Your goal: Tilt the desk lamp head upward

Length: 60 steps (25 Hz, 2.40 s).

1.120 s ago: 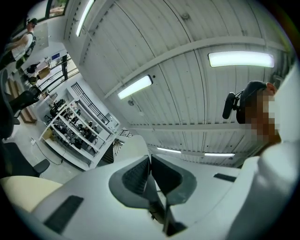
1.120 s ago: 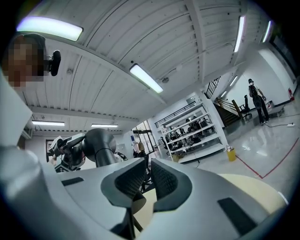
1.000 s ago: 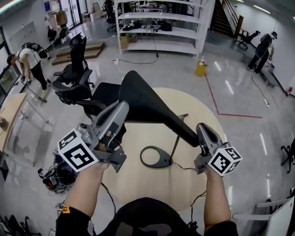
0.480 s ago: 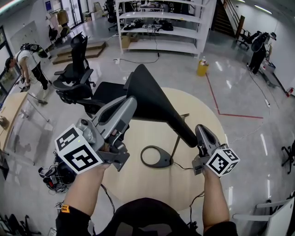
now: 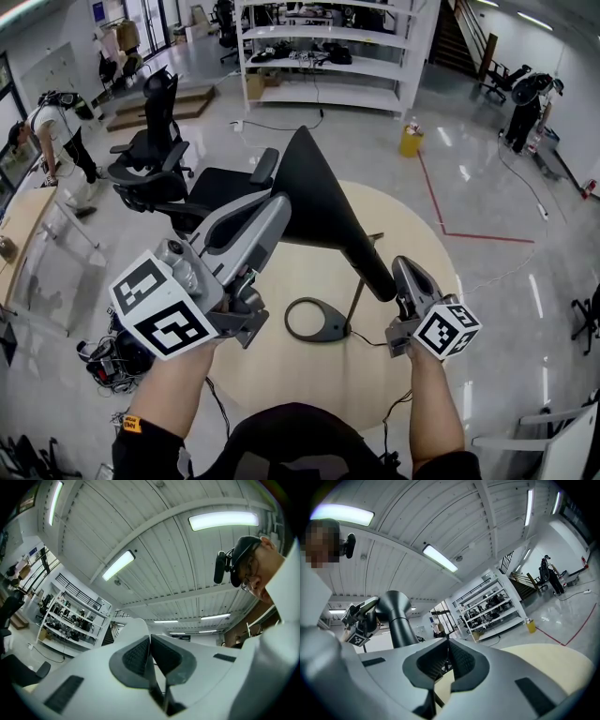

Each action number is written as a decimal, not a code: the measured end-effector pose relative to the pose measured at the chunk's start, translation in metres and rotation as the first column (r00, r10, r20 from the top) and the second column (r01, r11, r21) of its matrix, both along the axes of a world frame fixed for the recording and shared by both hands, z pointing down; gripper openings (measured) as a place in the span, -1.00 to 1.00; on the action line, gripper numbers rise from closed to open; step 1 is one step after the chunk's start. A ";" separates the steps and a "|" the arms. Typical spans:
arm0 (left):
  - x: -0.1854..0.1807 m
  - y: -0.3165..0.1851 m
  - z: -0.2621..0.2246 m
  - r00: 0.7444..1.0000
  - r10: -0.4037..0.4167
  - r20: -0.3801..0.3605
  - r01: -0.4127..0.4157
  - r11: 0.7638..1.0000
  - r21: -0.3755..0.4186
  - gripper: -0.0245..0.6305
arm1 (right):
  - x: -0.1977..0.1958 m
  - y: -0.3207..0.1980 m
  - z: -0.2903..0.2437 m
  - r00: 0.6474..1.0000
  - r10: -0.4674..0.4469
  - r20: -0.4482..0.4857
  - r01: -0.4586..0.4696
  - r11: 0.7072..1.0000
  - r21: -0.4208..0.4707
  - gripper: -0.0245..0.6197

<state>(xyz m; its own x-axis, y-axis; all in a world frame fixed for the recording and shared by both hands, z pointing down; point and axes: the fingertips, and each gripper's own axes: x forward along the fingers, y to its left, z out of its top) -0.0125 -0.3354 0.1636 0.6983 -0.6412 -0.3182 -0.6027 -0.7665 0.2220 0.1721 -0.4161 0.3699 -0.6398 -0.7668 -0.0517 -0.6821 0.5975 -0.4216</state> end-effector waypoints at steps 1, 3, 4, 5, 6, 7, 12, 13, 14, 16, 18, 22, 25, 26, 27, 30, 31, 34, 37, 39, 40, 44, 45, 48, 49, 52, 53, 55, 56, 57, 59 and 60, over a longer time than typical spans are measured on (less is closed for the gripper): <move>0.003 0.001 0.000 1.000 -0.001 0.002 0.001 1.000 0.000 -0.75 | 0.002 0.001 0.000 1.000 0.000 0.000 0.000 1.000 -0.001 -0.86; 0.008 0.000 -0.001 1.000 -0.001 0.004 0.001 1.000 0.001 -0.75 | 0.007 -0.001 -0.001 1.000 -0.001 -0.002 0.001 1.000 -0.001 -0.86; 0.009 -0.002 -0.002 1.000 -0.002 0.004 0.002 1.000 0.001 -0.75 | 0.008 -0.003 -0.001 1.000 -0.003 -0.006 0.003 1.000 0.000 -0.86; 0.010 -0.005 -0.002 1.000 -0.003 0.003 0.003 1.000 0.000 -0.75 | 0.008 -0.005 -0.002 1.000 -0.005 -0.014 0.005 1.000 0.001 -0.86; 0.009 -0.006 -0.003 1.000 -0.004 0.001 0.004 1.000 -0.001 -0.75 | 0.008 -0.006 -0.003 1.000 -0.008 -0.024 0.008 1.000 0.003 -0.86; 0.007 -0.007 -0.003 1.000 -0.006 -0.003 0.006 1.000 -0.001 -0.75 | 0.006 -0.007 -0.003 0.999 -0.010 -0.035 0.011 1.000 0.006 -0.86; 0.000 -0.003 -0.003 1.000 -0.009 -0.027 0.010 1.000 0.004 -0.74 | 0.003 -0.004 -0.005 0.998 -0.007 -0.056 0.008 1.000 0.015 -0.86; -0.001 -0.002 -0.003 1.000 -0.011 -0.029 0.011 1.000 0.009 -0.74 | 0.003 -0.003 -0.004 0.998 -0.002 -0.062 0.003 1.000 0.017 -0.86; -0.002 -0.001 -0.002 0.999 -0.013 -0.032 0.014 1.000 0.014 -0.74 | 0.004 -0.002 -0.004 0.998 0.004 -0.069 -0.003 1.000 0.021 -0.86; -0.005 0.002 -0.001 0.999 -0.021 -0.037 0.022 0.999 0.026 -0.74 | 0.006 0.001 -0.007 0.997 0.022 -0.080 -0.020 0.999 0.033 -0.86; -0.008 0.006 0.000 0.999 -0.026 -0.045 0.027 0.999 0.037 -0.74 | 0.012 0.005 -0.013 0.995 0.050 -0.083 -0.046 0.998 0.049 -0.86; -0.024 0.011 0.001 0.995 -0.058 -0.081 0.062 0.997 0.047 -0.74 | 0.021 0.013 -0.030 0.990 0.101 -0.102 -0.093 0.992 0.086 -0.86; -0.046 0.011 0.009 0.986 -0.127 -0.112 0.130 0.991 0.028 -0.74 | 0.021 0.024 -0.041 0.980 0.135 -0.143 -0.119 0.986 0.118 -0.86; -0.052 0.012 0.015 0.982 -0.152 -0.112 0.155 0.988 0.018 -0.74 | 0.020 0.028 -0.044 0.976 0.145 -0.162 -0.125 0.984 0.129 -0.86; -0.057 0.012 0.022 0.979 -0.176 -0.103 0.178 0.984 0.008 -0.74 | 0.018 0.033 -0.046 0.971 0.153 -0.183 -0.128 0.982 0.140 -0.86; -0.060 0.014 0.051 0.972 -0.230 -0.040 0.228 0.973 -0.032 -0.74 | 0.009 0.047 -0.050 0.954 0.169 -0.246 -0.130 0.977 0.168 -0.86; -0.059 0.015 0.063 0.971 -0.240 -0.010 0.239 0.970 -0.049 -0.74 | 0.005 0.052 -0.052 0.948 0.174 -0.266 -0.130 0.976 0.177 -0.86; -0.048 0.021 0.100 0.968 -0.240 0.078 0.246 0.965 -0.090 -0.74 | -0.009 0.067 -0.054 0.934 0.193 -0.302 -0.135 0.970 0.203 -0.86; -0.036 0.030 0.136 0.955 -0.245 0.166 0.262 0.961 -0.088 -0.74 | -0.018 0.081 -0.051 0.927 0.218 -0.306 -0.152 0.963 0.224 -0.86; -0.030 0.036 0.160 0.941 -0.253 0.225 0.277 0.957 -0.085 -0.74 | -0.021 0.090 -0.046 0.926 0.234 -0.297 -0.173 0.961 0.217 -0.86; -0.028 0.040 0.172 0.934 -0.255 0.250 0.284 0.955 -0.089 -0.74 | -0.024 0.094 -0.043 0.927 0.234 -0.292 -0.177 0.962 0.209 -0.86; -0.035 0.056 0.219 0.916 -0.253 0.310 0.307 0.942 -0.137 -0.74 | -0.045 0.115 -0.020 0.930 0.232 -0.285 -0.191 0.968 0.166 -0.86; -0.039 0.059 0.229 0.915 -0.251 0.316 0.311 0.938 -0.155 -0.74 | -0.051 0.119 -0.012 0.929 0.232 -0.287 -0.197 0.969 0.148 -0.86; -0.048 0.067 0.255 0.911 -0.241 0.334 0.320 0.925 -0.206 -0.74 | -0.075 0.131 0.013 0.925 0.217 -0.311 -0.198 0.976 0.092 -0.86; -0.052 0.070 0.263 0.911 -0.233 0.341 0.319 0.921 -0.222 -0.74 | -0.084 0.135 0.021 0.923 0.209 -0.324 -0.197 0.978 0.073 -0.86; -0.066 0.083 0.285 0.914 -0.202 0.352 0.305 0.913 -0.269 -0.74 | -0.112 0.151 0.050 0.912 0.189 -0.364 -0.196 0.980 0.016 -0.86; -0.072 0.088 0.293 0.915 -0.193 0.355 0.302 0.911 -0.283 -0.74 | -0.121 0.156 0.060 0.908 0.183 -0.376 -0.199 0.980 -0.003 -0.86; -0.083 0.098 0.311 0.915 -0.175 0.363 0.296 0.903 -0.310 -0.74 | -0.135 0.169 0.080 0.899 0.174 -0.401 -0.205 0.978 -0.037 -0.86; -0.087 0.102 0.320 0.915 -0.164 0.368 0.292 0.900 -0.325 -0.74 | -0.141 0.174 0.088 0.894 0.171 -0.413 -0.210 0.976 -0.050 -0.86; -0.091 0.105 0.328 0.916 -0.151 0.372 0.285 0.896 -0.339 -0.74 | -0.146 0.179 0.095 0.890 0.170 -0.424 -0.216 0.974 -0.063 -0.86; -0.095 0.111 0.339 0.917 -0.124 0.380 0.269 0.894 -0.358 -0.74 | -0.154 0.188 0.104 0.882 0.167 -0.441 -0.226 0.970 -0.086 -0.86; -0.098 0.113 0.341 0.916 -0.112 0.385 0.262 0.895 -0.362 -0.75 | -0.159 0.192 0.108 0.879 0.163 -0.448 -0.228 0.969 -0.095 -0.86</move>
